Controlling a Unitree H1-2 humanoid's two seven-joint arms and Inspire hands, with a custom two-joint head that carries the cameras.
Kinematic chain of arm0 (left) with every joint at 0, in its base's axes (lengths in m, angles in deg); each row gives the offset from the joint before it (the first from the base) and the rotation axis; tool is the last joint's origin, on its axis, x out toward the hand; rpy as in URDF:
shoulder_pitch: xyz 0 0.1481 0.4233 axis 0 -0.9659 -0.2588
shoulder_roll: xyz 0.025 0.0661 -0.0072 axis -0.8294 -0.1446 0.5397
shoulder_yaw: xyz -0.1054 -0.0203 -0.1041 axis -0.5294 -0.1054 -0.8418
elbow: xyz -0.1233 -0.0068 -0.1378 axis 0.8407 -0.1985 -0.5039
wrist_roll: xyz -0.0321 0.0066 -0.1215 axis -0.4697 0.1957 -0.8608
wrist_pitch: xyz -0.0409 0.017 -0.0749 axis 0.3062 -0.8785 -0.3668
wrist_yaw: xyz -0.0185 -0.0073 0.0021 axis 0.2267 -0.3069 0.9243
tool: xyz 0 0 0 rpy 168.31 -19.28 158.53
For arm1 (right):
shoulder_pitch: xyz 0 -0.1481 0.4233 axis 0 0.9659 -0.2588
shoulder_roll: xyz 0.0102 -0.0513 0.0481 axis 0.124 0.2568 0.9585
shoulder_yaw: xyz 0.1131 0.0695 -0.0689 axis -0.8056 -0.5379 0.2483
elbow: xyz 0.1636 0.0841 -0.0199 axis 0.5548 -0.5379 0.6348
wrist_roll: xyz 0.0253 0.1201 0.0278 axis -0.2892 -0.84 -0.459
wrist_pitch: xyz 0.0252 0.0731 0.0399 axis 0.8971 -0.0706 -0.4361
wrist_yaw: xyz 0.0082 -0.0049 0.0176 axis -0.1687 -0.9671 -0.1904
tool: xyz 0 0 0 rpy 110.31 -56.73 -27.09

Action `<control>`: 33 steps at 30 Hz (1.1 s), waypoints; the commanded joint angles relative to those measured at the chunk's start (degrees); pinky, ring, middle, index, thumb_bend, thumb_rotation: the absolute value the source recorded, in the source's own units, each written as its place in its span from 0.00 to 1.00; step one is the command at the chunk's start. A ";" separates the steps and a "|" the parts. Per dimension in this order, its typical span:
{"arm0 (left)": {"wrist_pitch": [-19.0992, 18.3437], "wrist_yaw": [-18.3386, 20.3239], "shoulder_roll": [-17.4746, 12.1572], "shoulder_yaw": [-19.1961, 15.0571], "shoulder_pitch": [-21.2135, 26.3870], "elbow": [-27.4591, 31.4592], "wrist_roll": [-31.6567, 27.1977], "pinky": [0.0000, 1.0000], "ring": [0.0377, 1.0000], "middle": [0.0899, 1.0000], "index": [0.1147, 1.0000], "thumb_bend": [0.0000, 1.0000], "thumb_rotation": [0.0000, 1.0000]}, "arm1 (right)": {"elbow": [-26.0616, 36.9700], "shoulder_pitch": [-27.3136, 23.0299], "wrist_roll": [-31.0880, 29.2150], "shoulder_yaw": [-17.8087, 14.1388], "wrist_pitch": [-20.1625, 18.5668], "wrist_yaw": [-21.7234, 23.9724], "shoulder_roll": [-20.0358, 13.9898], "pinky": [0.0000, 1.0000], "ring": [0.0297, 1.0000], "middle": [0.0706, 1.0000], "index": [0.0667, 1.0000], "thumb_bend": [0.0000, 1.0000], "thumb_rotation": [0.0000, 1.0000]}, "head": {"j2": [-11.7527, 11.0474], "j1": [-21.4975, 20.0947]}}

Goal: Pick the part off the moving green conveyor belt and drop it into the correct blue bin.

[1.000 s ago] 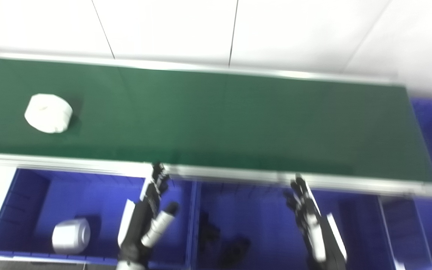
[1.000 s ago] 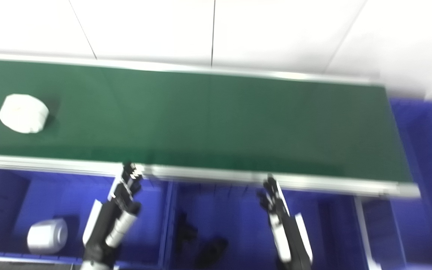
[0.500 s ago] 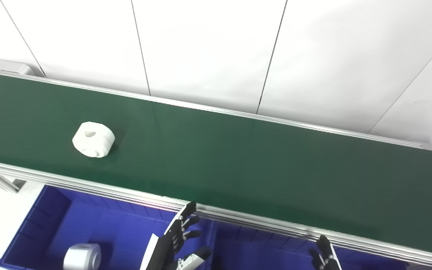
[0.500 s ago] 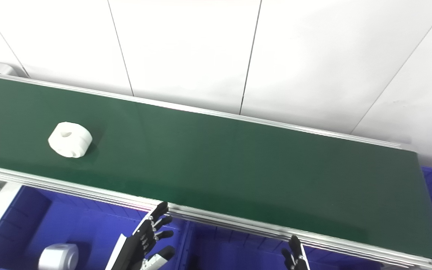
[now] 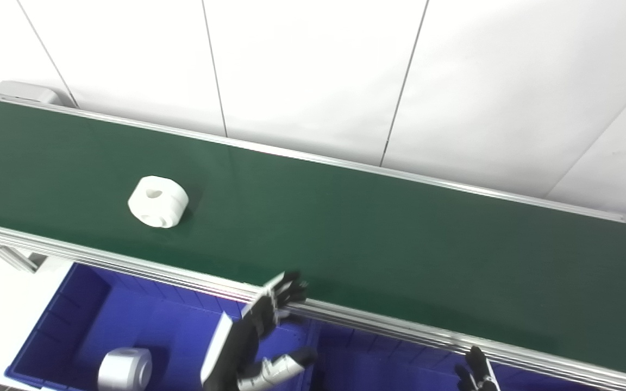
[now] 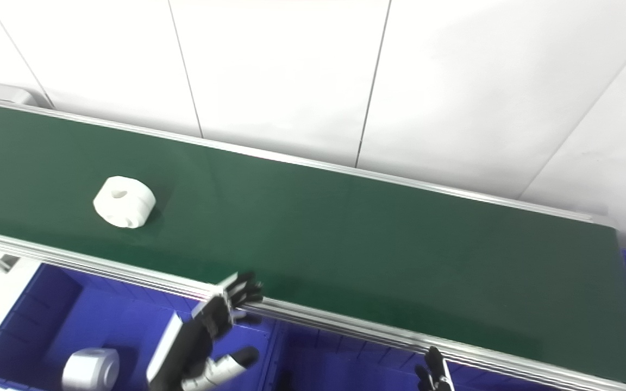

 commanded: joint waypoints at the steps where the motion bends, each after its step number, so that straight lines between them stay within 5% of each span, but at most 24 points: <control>1: -0.66 0.88 -1.91 -1.92 3.66 3.93 1.97 0.58 0.66 0.64 0.66 0.95 0.56 | 2.34 0.19 -0.76 -0.27 1.39 0.88 -0.42 1.00 0.96 1.00 1.00 1.00 1.00 | 0.00 0.08; 4: -4.26 3.43 -7.36 -6.72 12.43 7.40 2.63 0.58 0.65 0.63 0.67 0.99 0.48 | 2.51 -0.09 -0.78 -0.09 0.94 1.00 -0.58 1.00 0.96 1.00 1.00 0.99 1.00 | 0.25 0.47; 7: -8.54 7.01 -14.02 -11.03 19.83 9.77 11.40 0.59 0.69 0.72 0.73 0.98 0.44 | 2.70 -0.25 -0.92 0.08 0.40 1.08 -0.51 1.00 0.97 1.00 1.00 0.97 1.00 | 0.24 0.45; 12: -12.37 11.94 -22.43 -13.68 27.53 8.76 18.74 0.68 0.77 0.79 0.77 0.96 0.34 | 2.43 -0.51 -1.11 0.17 0.37 1.32 -0.37 1.00 0.97 1.00 1.00 0.98 1.00 | 0.22 0.15; 18: -10.16 15.37 -30.21 -13.52 34.74 1.64 27.67 0.77 0.79 0.80 0.76 1.00 0.23 | 2.03 -0.93 -1.04 0.06 0.86 1.43 -0.21 1.00 0.97 1.00 1.00 0.97 1.00 | 0.21 0.11; 23: -7.18 15.11 -33.50 -10.68 39.46 -8.34 32.26 0.79 0.80 0.79 0.76 1.00 0.23 | 2.35 -1.12 -1.13 0.15 -0.05 1.54 -0.31 1.00 0.98 1.00 1.00 0.99 1.00 | 0.23 -0.09; 33: -3.98 11.80 -33.37 -5.06 46.46 -26.12 38.45 0.86 0.84 0.81 0.77 1.00 0.31 | 2.46 -0.97 -0.67 0.26 0.27 1.26 0.01 1.00 0.96 1.00 1.00 0.99 1.00 | 0.65 -1.16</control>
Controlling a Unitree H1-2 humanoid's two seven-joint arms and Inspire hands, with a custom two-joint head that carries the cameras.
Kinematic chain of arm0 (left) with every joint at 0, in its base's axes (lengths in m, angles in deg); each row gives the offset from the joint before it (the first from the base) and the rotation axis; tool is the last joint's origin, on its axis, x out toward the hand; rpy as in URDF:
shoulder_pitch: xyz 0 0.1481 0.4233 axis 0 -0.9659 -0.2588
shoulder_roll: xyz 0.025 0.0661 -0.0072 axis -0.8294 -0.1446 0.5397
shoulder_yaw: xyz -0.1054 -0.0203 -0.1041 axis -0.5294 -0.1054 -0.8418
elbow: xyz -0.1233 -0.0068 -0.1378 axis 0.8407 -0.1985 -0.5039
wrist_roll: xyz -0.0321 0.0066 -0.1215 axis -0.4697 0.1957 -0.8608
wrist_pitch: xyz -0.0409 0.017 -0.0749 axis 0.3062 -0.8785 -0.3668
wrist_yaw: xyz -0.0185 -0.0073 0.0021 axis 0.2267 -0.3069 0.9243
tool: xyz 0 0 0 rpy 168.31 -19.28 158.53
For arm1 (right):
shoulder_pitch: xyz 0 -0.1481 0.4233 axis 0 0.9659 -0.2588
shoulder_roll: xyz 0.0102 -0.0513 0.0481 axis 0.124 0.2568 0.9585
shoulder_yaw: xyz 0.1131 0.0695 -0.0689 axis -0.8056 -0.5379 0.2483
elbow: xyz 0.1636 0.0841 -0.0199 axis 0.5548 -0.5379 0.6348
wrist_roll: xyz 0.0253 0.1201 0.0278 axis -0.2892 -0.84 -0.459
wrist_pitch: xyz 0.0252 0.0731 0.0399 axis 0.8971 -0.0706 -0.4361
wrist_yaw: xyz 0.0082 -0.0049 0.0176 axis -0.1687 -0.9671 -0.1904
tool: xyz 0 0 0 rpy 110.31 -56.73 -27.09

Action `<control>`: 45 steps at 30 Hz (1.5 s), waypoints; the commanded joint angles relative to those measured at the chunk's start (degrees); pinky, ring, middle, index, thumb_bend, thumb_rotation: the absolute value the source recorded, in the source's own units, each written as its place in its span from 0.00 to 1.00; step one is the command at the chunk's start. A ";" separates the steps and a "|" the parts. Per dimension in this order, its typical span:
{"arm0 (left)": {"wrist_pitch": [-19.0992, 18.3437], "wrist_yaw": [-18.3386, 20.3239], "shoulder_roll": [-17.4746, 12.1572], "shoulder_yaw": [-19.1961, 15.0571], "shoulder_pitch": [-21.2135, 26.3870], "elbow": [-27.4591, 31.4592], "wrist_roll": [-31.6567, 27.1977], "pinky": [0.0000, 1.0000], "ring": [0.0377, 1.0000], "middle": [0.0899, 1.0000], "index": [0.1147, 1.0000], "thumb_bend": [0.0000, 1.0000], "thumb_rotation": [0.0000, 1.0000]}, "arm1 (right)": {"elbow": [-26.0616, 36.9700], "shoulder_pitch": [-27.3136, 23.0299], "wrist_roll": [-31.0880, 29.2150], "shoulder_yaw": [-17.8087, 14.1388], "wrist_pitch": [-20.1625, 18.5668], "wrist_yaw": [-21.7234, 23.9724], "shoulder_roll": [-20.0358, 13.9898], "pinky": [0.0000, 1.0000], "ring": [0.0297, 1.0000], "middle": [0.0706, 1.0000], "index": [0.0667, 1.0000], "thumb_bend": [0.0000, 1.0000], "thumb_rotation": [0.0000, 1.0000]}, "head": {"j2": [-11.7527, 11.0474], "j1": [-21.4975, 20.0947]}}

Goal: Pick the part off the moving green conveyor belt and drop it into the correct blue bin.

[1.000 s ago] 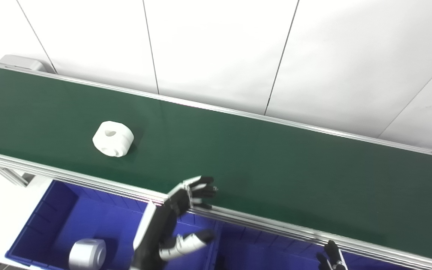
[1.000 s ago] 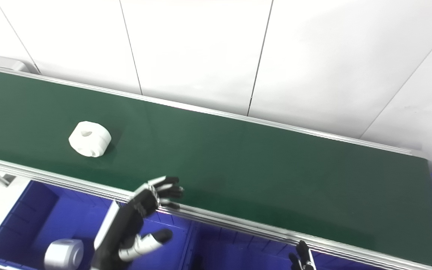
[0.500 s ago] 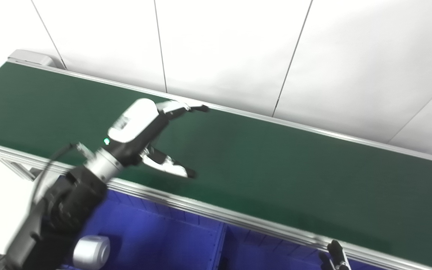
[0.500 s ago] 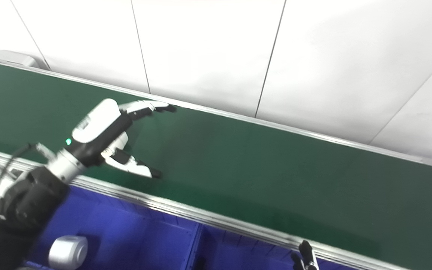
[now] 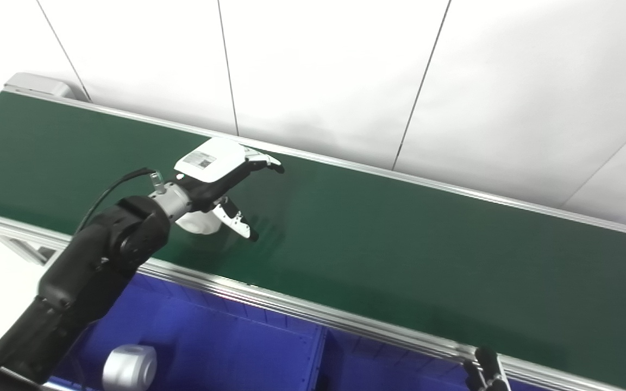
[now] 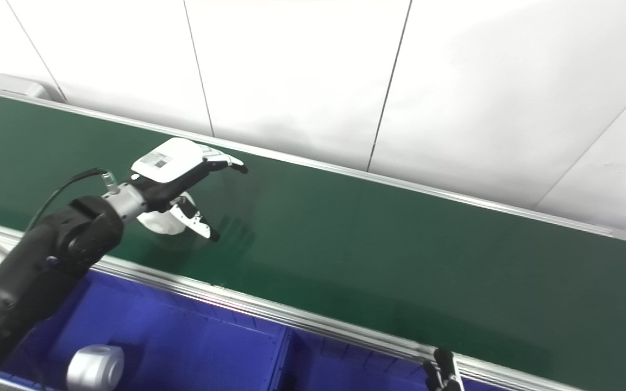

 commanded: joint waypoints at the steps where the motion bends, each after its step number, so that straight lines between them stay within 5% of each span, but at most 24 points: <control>1: 1.21 -2.31 -1.14 0.34 2.99 -1.51 0.77 0.86 0.85 0.81 0.78 1.00 0.31 | 1.76 0.60 -0.03 0.04 0.46 0.21 0.20 1.00 0.96 1.00 1.00 0.99 1.00 | 0.12 -0.15; 14: -0.77 -0.82 -1.42 4.43 5.14 -6.37 3.40 0.90 0.87 0.83 0.78 0.98 0.37 | 3.02 1.51 -0.18 0.25 0.04 0.17 0.36 1.00 0.96 1.00 1.00 0.98 1.00 | 0.99 -0.70; 29: -1.68 0.50 -4.48 5.54 6.08 -6.06 6.98 0.86 0.84 0.81 0.75 0.98 0.32 | 3.33 1.43 -0.06 0.33 -0.08 0.38 0.11 1.00 0.95 0.99 1.00 0.97 1.00 | 1.52 -0.64; 38: -2.78 1.78 -4.63 5.74 6.77 -6.31 7.21 0.75 0.76 0.73 0.66 1.00 0.24 | 3.32 1.35 0.17 0.26 -0.04 0.22 0.15 0.97 0.94 0.98 1.00 0.97 1.00 | 1.89 -0.53; 40: -2.68 1.35 -4.22 5.59 6.74 -6.67 6.61 0.64 0.66 0.66 0.58 0.99 0.18 | 3.57 1.41 0.09 0.31 -0.16 0.24 0.17 0.97 0.94 0.98 1.00 0.96 1.00 | 2.08 -0.58; 41: -2.38 0.99 -4.05 5.70 6.76 -7.01 6.46 0.57 0.58 0.58 0.49 0.76 0.12 | 3.70 1.47 0.10 0.33 -0.29 0.22 0.19 0.98 0.94 0.98 1.00 0.96 1.00 | 2.08 -0.58; 45: -2.49 2.24 -3.41 6.10 6.55 -7.61 4.39 0.48 0.49 0.49 0.39 0.54 0.02 | 4.15 1.67 0.05 0.32 -0.65 0.22 0.11 0.99 0.94 0.98 1.00 0.97 1.00 | 2.42 -0.62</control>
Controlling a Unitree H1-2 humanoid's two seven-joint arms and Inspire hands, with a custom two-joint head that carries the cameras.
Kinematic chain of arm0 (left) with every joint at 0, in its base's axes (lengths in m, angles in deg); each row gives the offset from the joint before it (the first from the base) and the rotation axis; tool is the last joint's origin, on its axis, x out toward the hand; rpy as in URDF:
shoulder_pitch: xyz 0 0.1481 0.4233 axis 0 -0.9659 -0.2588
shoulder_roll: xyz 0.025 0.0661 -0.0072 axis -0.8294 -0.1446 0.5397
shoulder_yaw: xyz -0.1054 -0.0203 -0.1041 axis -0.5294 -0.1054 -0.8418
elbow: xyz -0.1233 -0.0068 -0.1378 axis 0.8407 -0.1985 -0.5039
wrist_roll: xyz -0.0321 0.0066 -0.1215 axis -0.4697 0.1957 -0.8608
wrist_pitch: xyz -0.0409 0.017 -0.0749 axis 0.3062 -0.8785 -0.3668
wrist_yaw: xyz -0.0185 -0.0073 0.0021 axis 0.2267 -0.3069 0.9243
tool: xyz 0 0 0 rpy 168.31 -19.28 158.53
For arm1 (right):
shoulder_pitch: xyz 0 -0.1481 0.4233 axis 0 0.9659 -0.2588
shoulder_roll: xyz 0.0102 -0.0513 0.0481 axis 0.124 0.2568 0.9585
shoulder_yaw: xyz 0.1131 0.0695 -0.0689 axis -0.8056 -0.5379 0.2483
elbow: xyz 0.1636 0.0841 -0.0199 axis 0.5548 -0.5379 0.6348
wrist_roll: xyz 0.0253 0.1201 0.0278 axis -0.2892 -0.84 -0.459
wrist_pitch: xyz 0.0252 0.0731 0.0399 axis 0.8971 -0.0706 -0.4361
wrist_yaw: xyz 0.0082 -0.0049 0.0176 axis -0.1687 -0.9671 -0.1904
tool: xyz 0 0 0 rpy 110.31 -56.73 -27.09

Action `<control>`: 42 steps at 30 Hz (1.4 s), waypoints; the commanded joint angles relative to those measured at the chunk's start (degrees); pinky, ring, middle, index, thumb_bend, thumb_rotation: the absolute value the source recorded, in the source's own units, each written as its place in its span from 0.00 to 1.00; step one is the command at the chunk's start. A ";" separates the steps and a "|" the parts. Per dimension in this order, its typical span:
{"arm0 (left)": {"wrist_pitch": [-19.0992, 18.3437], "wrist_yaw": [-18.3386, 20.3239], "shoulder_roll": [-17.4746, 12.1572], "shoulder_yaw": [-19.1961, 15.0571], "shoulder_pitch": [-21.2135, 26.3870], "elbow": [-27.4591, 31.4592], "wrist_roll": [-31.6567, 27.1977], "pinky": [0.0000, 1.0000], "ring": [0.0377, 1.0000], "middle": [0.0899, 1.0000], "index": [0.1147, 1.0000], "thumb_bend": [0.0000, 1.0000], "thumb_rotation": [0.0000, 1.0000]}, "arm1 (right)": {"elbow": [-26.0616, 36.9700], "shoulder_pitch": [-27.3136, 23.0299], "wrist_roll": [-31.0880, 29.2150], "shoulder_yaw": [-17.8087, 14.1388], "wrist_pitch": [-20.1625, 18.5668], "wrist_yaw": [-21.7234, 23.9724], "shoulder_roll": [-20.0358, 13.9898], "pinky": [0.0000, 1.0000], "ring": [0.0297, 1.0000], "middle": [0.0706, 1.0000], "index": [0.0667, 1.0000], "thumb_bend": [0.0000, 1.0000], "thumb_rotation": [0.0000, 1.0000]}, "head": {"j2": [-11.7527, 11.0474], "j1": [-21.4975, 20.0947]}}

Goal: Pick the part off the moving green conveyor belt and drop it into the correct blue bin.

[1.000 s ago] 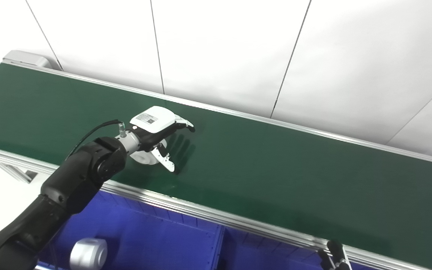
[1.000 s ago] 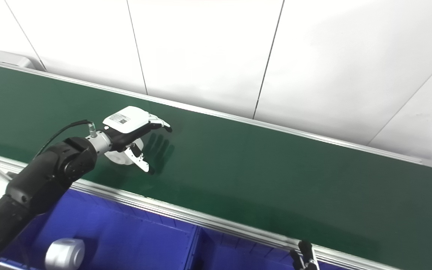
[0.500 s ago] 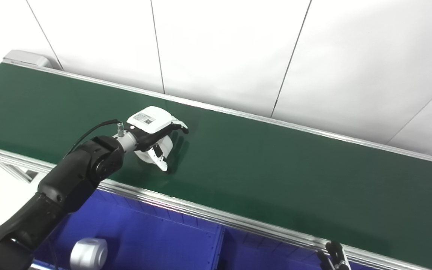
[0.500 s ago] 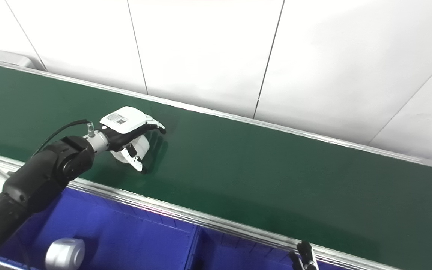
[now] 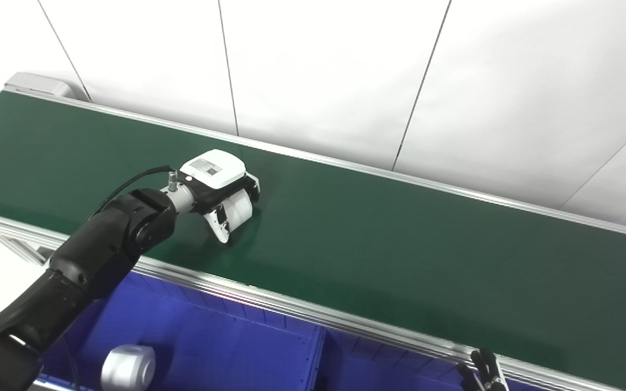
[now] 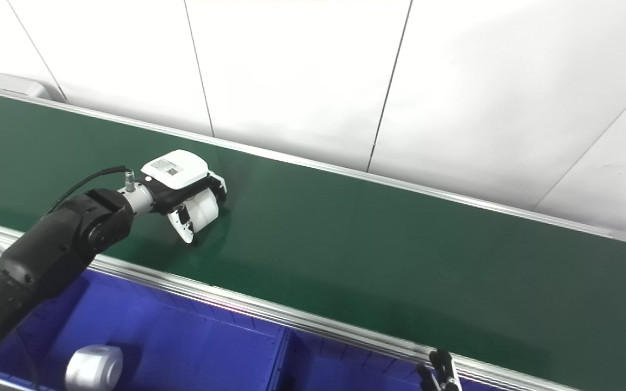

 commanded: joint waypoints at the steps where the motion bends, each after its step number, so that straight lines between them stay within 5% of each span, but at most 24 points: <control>1: -0.29 -0.06 -0.58 -0.09 1.66 0.67 -0.61 0.46 0.48 0.49 0.38 0.53 0.01 | 2.14 0.60 -0.15 0.10 -0.16 0.37 -0.17 0.99 0.94 0.98 1.00 0.96 1.00 | 0.01 0.10; 24: 0.60 -0.55 -1.91 1.83 2.34 3.45 0.20 0.37 0.42 0.46 0.40 0.52 0.00 | 3.29 0.94 0.24 0.01 -0.72 0.17 -0.02 0.97 0.94 0.98 1.00 0.95 1.00 | 1.43 0.31; 30: -0.08 1.60 -1.50 -1.59 -0.68 16.58 -4.05 0.31 0.31 0.36 0.43 0.52 0.00 | 4.19 1.07 -0.02 -0.11 -1.34 0.11 -0.03 0.98 0.94 0.98 1.00 0.96 1.00 | 2.99 1.20; 34: -2.06 4.21 -1.02 -4.28 -3.84 26.44 -6.71 0.38 0.37 0.39 0.43 0.53 0.00 | 5.44 1.02 -0.27 -0.11 -2.73 0.19 -0.19 0.99 0.95 0.99 1.00 0.95 1.00 | 4.56 1.51; 38: -5.32 7.33 -0.13 -6.62 -10.74 37.80 -9.58 0.36 0.33 0.36 0.44 0.52 0.00 | 7.50 0.47 -0.60 -0.33 -4.90 0.34 -0.73 1.00 0.95 0.99 1.00 0.93 1.00 | 8.82 3.29; 42: -8.78 10.03 2.01 -7.01 -18.18 43.51 -10.81 0.44 0.44 0.45 0.40 0.52 0.00 | 9.45 0.26 -1.20 -0.84 -6.73 0.40 -1.39 1.00 0.96 1.00 1.00 0.94 1.00 | 12.05 4.76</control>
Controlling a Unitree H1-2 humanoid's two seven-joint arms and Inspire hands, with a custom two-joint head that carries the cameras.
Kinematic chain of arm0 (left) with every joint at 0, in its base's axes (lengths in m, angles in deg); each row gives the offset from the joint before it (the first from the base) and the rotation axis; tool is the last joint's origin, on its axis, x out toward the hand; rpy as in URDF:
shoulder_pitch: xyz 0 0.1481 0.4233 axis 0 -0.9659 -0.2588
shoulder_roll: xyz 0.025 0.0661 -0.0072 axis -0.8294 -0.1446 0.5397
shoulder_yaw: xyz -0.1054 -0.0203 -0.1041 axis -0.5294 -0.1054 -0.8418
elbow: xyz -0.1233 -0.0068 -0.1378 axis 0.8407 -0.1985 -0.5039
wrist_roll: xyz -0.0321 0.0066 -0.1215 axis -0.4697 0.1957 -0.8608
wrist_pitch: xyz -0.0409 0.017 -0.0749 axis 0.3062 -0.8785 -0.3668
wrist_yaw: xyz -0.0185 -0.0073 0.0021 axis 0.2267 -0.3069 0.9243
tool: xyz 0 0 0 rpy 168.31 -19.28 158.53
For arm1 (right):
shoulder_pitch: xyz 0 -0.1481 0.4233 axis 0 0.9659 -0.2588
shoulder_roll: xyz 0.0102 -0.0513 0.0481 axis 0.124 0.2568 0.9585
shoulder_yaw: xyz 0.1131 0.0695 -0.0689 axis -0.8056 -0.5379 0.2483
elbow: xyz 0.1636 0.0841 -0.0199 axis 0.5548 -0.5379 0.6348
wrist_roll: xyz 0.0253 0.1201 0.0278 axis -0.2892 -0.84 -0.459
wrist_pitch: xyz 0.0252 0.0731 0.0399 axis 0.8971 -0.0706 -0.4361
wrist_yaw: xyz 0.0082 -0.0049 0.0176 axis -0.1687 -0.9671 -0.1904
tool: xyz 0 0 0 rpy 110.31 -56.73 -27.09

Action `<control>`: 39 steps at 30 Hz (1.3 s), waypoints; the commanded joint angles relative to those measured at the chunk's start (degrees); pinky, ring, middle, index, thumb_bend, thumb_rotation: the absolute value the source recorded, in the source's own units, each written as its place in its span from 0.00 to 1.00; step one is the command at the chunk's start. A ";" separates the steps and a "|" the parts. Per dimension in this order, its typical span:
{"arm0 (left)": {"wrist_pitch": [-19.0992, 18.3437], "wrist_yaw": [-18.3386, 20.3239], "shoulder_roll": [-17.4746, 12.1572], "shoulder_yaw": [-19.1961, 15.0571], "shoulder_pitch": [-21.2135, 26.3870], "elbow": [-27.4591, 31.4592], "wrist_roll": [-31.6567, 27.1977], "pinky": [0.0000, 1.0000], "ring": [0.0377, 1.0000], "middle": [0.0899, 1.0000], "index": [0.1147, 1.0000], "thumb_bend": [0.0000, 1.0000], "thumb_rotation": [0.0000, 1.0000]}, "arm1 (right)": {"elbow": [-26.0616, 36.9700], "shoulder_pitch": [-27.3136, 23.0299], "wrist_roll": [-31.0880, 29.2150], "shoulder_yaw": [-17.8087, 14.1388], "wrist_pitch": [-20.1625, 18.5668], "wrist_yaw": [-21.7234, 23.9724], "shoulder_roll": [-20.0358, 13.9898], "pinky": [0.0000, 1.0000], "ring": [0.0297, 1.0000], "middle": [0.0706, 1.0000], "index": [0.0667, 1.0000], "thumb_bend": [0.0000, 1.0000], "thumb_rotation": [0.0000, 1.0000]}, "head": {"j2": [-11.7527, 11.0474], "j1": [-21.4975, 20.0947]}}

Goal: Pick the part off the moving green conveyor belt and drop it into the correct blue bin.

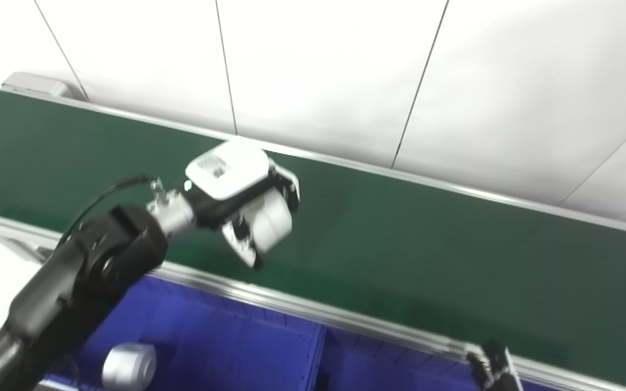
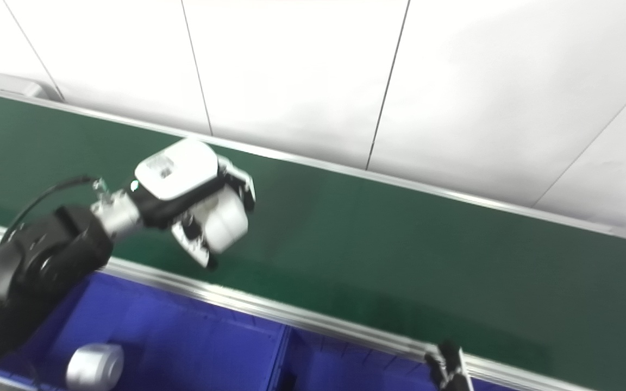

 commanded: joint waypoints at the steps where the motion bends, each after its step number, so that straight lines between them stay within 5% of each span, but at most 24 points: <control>1: -2.04 0.79 0.68 -0.87 -1.92 2.64 -0.85 0.45 0.45 0.46 0.39 0.52 0.00 | 2.64 0.26 -0.98 -0.65 -0.94 0.32 -0.79 1.00 0.96 1.00 1.00 0.94 1.00 | -0.07 -0.06; 10: 0.70 1.32 3.70 4.19 -14.44 -1.13 6.68 0.48 0.44 0.44 0.42 0.52 0.00 | 3.14 -1.36 -3.71 -2.57 -2.37 1.16 -3.37 0.89 0.90 0.95 1.00 0.90 1.00 | 2.55 2.14; 18: 4.94 0.24 3.22 7.60 -14.11 -9.31 9.42 0.48 0.46 0.48 0.39 0.52 0.00 | 2.90 -3.08 -5.00 -2.92 -3.28 1.84 -4.25 0.87 0.89 0.94 0.99 0.90 0.95 | 2.88 2.32; 26: 4.42 0.69 3.99 8.40 -13.56 -10.03 9.84 0.51 0.50 0.48 0.39 0.52 0.00 | 2.11 -3.23 -4.61 -2.74 -2.85 1.90 -4.15 0.87 0.88 0.93 0.98 0.91 0.94 | 2.07 0.88; 28: 4.65 0.22 3.89 8.19 -13.74 -9.73 9.62 0.55 0.57 0.59 0.42 0.52 0.06 | 2.07 -3.19 -4.59 -2.64 -2.77 1.87 -3.98 0.86 0.88 0.93 0.98 0.90 0.94 | 2.01 0.81; 29: 4.82 0.17 3.75 8.19 -13.75 -9.55 9.77 0.60 0.63 0.65 0.55 0.70 0.23 | 2.09 -3.18 -4.52 -2.58 -2.80 1.84 -3.93 0.86 0.88 0.93 0.99 0.91 0.94 | 2.00 0.80; 31: 5.08 0.33 3.39 8.27 -13.74 -8.98 10.31 0.65 0.69 0.72 0.66 0.85 0.40 | 2.18 -3.16 -4.32 -2.44 -2.89 1.77 -3.86 0.86 0.88 0.93 0.99 0.91 0.94 | 1.98 0.82; 39: 5.44 1.06 2.37 8.26 -14.01 -7.74 10.94 0.65 0.70 0.74 0.67 0.86 0.45 | 2.52 -3.03 -4.29 -1.91 -3.29 1.72 -3.66 0.87 0.88 0.93 0.99 0.91 0.94 | 1.87 0.45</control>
